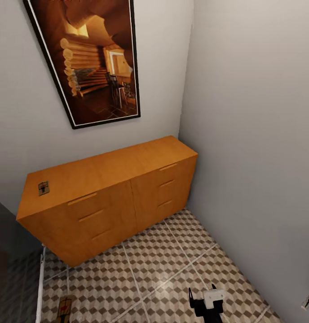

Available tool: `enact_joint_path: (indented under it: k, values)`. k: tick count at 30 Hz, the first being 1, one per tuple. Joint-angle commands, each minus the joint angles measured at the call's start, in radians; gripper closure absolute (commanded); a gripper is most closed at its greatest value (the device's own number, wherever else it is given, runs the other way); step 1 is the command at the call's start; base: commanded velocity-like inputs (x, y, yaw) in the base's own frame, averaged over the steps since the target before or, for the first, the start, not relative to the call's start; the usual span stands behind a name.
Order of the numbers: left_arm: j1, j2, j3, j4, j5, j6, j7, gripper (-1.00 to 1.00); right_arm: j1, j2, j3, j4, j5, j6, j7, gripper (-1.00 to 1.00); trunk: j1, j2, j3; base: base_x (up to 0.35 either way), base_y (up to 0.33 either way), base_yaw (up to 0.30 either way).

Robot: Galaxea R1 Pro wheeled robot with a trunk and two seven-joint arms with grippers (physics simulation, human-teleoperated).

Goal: Take the four mousetraps from the cabinet in the bathroom and place them on the bathroom floor. Make sure all four end up on the same floor surface, and ensure that at least two of them are either under or directly next to the same bathroom sink.

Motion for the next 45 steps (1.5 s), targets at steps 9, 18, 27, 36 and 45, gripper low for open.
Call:
enact_joint_path:
  k: [9, 18, 27, 36, 45]
  values:
    - [-0.001, -0.001, -0.008, 0.003, -0.001, -0.004, 0.007, 1.00, -0.001, 0.000, 0.002, 0.001, 0.010, 0.000, -0.010, -1.00, 0.000, -0.001, -0.001, 0.000, 0.000, 0.283]
    - [-0.001, -0.001, -0.008, 0.003, -0.001, -0.004, 0.007, 1.00, -0.001, 0.000, 0.002, 0.001, 0.010, 0.001, -0.010, -1.00, 0.000, -0.001, -0.001, 0.000, 0.000, 0.283]
    - [-0.002, -0.002, -0.008, 0.004, -0.001, -0.004, 0.007, 1.00, -0.001, 0.000, 0.002, 0.002, 0.010, 0.001, -0.010, -1.00, 0.000, -0.001, -0.001, 0.000, 0.000, 0.283]
    - [-0.001, -0.002, -0.008, 0.004, -0.001, -0.004, 0.006, 1.00, -0.001, 0.000, 0.003, 0.002, 0.009, 0.001, -0.010, -1.00, 0.000, -0.001, -0.001, 0.000, 0.000, 0.283]
    - [-0.001, -0.008, -0.008, 0.004, -0.001, 0.007, 0.003, 1.00, -0.001, 0.000, 0.003, 0.002, 0.009, -0.002, -0.010, -1.00, 0.000, -0.001, -0.001, 0.000, 0.000, 0.268]
